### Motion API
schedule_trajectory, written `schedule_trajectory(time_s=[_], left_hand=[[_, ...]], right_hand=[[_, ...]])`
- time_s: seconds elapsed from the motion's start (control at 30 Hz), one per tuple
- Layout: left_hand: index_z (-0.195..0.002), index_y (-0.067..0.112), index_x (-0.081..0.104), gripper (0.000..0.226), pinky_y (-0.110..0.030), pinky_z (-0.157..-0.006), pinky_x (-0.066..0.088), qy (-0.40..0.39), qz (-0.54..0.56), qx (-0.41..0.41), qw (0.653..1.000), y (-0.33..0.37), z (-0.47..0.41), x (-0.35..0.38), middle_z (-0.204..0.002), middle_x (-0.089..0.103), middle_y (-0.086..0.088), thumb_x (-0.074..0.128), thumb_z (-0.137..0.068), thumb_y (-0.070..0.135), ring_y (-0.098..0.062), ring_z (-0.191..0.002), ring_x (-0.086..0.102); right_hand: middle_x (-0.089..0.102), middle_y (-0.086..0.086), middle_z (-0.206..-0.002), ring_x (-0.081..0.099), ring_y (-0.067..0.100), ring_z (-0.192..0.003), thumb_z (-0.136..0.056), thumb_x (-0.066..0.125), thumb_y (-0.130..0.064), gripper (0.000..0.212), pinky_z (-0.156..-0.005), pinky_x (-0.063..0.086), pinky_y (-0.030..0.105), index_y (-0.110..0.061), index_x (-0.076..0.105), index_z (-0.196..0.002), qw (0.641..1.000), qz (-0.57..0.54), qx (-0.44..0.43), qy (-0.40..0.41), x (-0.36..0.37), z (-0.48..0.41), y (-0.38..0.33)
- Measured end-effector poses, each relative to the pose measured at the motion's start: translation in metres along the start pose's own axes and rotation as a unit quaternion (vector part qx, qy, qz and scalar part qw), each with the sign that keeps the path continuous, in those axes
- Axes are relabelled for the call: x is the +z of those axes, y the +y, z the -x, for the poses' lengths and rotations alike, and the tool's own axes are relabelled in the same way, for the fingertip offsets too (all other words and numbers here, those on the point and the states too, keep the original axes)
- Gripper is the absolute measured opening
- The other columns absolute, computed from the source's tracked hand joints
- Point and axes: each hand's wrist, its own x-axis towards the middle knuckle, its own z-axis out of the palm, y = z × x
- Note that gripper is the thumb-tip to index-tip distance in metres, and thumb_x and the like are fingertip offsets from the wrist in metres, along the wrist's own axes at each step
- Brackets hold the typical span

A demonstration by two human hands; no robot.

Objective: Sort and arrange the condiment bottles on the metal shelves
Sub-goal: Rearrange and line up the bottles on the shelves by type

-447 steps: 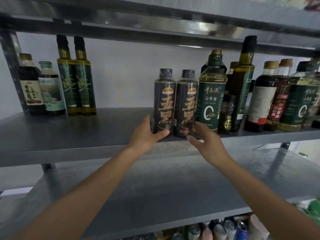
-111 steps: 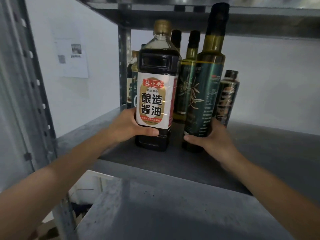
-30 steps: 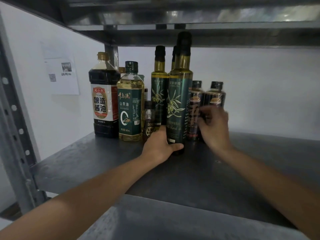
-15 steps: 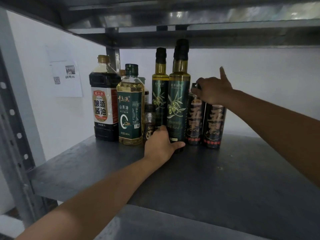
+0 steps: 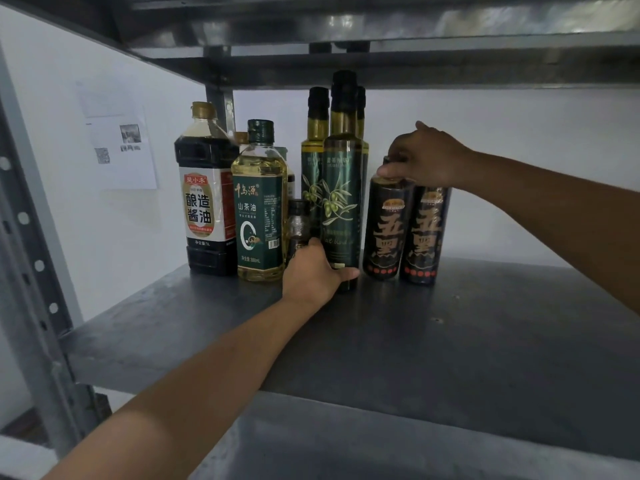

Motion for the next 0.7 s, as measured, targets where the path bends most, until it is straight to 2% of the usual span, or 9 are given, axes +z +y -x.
schedule_trajectory(time_s=[0.07, 0.13, 0.3, 0.4, 0.43, 0.5, 0.57, 0.6, 0.7], left_hand=[[-0.114, 0.008, 0.053, 0.066, -0.043, -0.083, 0.053, -0.002, -0.008, 0.006, 1.0, 0.0, 0.0, 0.001, -0.114, 0.065, -0.01, 0.08, -0.067, 0.047, -0.03, -0.106, 0.061], [-0.112, 0.008, 0.053, 0.066, -0.042, -0.082, 0.052, -0.004, -0.013, 0.011, 1.0, -0.001, 0.0, 0.001, -0.112, 0.065, -0.01, 0.08, -0.067, 0.047, -0.029, -0.105, 0.061], [-0.112, 0.006, 0.052, 0.063, -0.04, -0.078, 0.053, -0.005, -0.028, 0.022, 0.999, 0.0, 0.002, -0.001, -0.111, 0.065, -0.012, 0.079, -0.071, 0.045, -0.03, -0.103, 0.062], [-0.113, 0.005, 0.052, 0.055, -0.041, -0.078, 0.052, -0.032, -0.056, 0.023, 0.998, 0.003, 0.003, -0.006, -0.11, 0.064, -0.014, 0.071, -0.08, 0.044, -0.032, -0.102, 0.062], [-0.113, 0.005, 0.052, 0.051, -0.041, -0.076, 0.052, -0.012, -0.081, 0.031, 0.996, 0.007, 0.004, -0.01, -0.109, 0.064, -0.014, 0.066, -0.083, 0.045, -0.032, -0.101, 0.062], [-0.115, 0.006, 0.055, 0.047, -0.039, -0.072, 0.051, 0.096, -0.106, 0.075, 0.987, 0.011, 0.01, -0.02, -0.108, 0.062, -0.012, 0.053, -0.091, 0.047, -0.029, -0.099, 0.061], [-0.118, 0.009, 0.058, 0.055, -0.035, -0.071, 0.048, 0.178, -0.01, 0.16, 0.971, 0.019, 0.021, -0.027, -0.107, 0.061, -0.008, 0.035, -0.094, 0.053, -0.023, -0.098, 0.059], [-0.12, 0.01, 0.057, 0.058, -0.032, -0.073, 0.049, 0.147, 0.064, 0.191, 0.968, 0.023, 0.024, -0.029, -0.107, 0.062, -0.005, 0.033, -0.093, 0.056, -0.018, -0.097, 0.059], [-0.132, 0.02, 0.042, 0.062, -0.021, -0.085, 0.049, -0.106, 0.229, 0.193, 0.948, 0.035, 0.036, -0.027, -0.111, 0.059, 0.01, 0.056, -0.084, 0.056, -0.003, -0.1, 0.058]], right_hand=[[0.061, 0.016, -0.12, 0.043, 0.032, -0.124, -0.088, 0.055, -0.047, 0.049, -0.088, 0.034, 0.03, -0.005, 0.062, -0.113, 1.0, -0.012, 0.0, 0.005, -0.007, 0.009, 0.001], [0.063, 0.015, -0.116, 0.051, 0.027, -0.107, -0.089, 0.056, -0.043, 0.046, -0.077, 0.034, 0.027, -0.004, 0.062, -0.114, 1.0, -0.018, -0.003, 0.004, -0.013, 0.017, 0.0], [0.063, 0.01, -0.114, 0.053, 0.018, -0.095, -0.089, 0.057, -0.042, 0.042, -0.082, 0.043, 0.029, -0.008, 0.062, -0.113, 0.999, -0.035, -0.011, -0.033, -0.031, 0.032, -0.012], [0.062, 0.004, -0.105, 0.053, 0.014, -0.092, -0.088, 0.058, -0.041, 0.04, -0.077, 0.041, 0.026, -0.009, 0.065, -0.11, 0.997, -0.055, -0.013, -0.043, -0.039, 0.041, -0.024], [0.062, 0.001, -0.101, 0.054, 0.012, -0.089, -0.087, 0.06, -0.041, 0.038, -0.072, 0.042, 0.024, -0.01, 0.066, -0.107, 0.996, -0.073, -0.007, -0.045, -0.042, 0.043, -0.027], [0.063, 0.0, -0.095, 0.054, 0.006, -0.079, -0.083, 0.063, -0.042, 0.036, -0.065, 0.042, 0.019, -0.011, 0.068, -0.1, 0.992, -0.114, 0.008, -0.05, -0.046, 0.047, -0.033], [0.065, 0.001, -0.092, 0.053, 0.003, -0.074, -0.08, 0.065, -0.046, 0.039, -0.062, 0.04, 0.017, -0.01, 0.069, -0.095, 0.992, -0.115, 0.015, -0.052, -0.049, 0.048, -0.036], [0.065, 0.001, -0.092, 0.053, 0.003, -0.074, -0.079, 0.065, -0.048, 0.041, -0.061, 0.039, 0.018, -0.011, 0.068, -0.095, 0.993, -0.106, 0.02, -0.054, -0.051, 0.048, -0.038], [0.065, 0.0, -0.095, 0.053, 0.003, -0.078, -0.075, 0.06, -0.059, 0.051, -0.063, 0.039, 0.02, -0.012, 0.067, -0.095, 0.991, -0.085, 0.039, -0.093, -0.057, 0.047, -0.044]])
